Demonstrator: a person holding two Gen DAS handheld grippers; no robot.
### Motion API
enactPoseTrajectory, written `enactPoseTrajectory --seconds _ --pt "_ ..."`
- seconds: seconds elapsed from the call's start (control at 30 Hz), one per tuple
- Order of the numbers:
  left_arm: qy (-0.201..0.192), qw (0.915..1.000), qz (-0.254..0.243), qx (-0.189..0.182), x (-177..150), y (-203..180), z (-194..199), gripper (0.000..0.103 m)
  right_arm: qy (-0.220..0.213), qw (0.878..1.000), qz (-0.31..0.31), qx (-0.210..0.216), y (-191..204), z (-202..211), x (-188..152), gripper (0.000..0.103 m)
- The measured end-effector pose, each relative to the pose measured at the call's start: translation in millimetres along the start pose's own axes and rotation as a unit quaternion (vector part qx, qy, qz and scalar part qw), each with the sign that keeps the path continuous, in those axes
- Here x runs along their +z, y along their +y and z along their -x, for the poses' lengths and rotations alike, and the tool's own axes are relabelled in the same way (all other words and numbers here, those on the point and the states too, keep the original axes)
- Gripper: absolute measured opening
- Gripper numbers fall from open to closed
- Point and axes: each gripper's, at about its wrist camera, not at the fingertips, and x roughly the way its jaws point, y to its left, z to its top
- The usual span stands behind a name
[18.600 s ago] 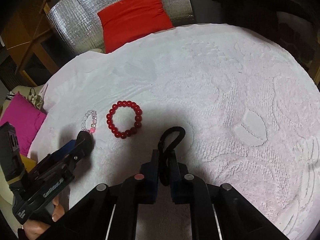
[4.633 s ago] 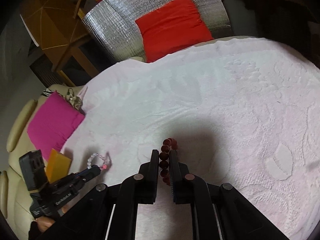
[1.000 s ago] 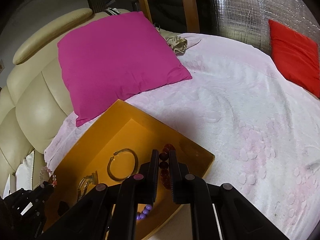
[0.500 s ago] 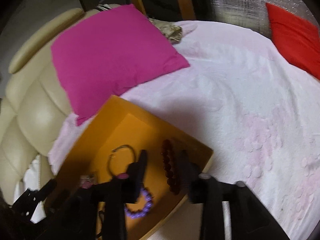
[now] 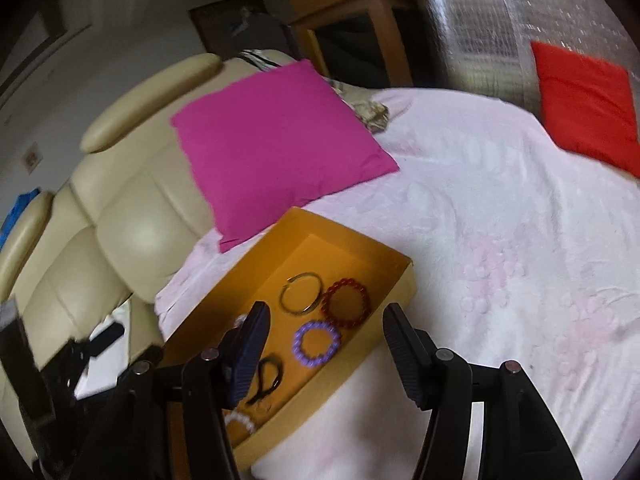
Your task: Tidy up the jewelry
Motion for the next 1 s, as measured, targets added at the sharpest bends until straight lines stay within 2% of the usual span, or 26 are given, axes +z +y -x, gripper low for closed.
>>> enactPoseTrajectory --seconds 0.3,0.47,0.7,0.9,1.0 --pt "-0.034 0.9988 0.005 0.035 -3.5 -5.2 73.8 0.084 -0.022 0.999 0.041 0.019 20.1 85.6 -39.5 0.065" --pt "-0.039 0.9964 0.004 0.075 -7.4 -16.6 102.7 0.084 -0.031 0.998 0.048 0.024 27.8 117.7 -60.8 0.066" --pt "-0.052 0.9969 0.008 0.058 -8.7 -24.1 131.9 0.084 -0.051 0.997 0.052 0.02 41.6 152.3 -80.3 0.066" --pt "-0.047 0.9971 -0.006 0.06 -8.5 -29.4 148.8 0.084 -0.065 0.997 0.051 0.002 48.2 170.9 -88.8 0.066" --pt "-0.056 0.9961 -0.015 0.066 -11.1 -31.2 158.2 0.084 -0.068 0.997 0.048 -0.003 49.9 176.2 -90.2 0.067"
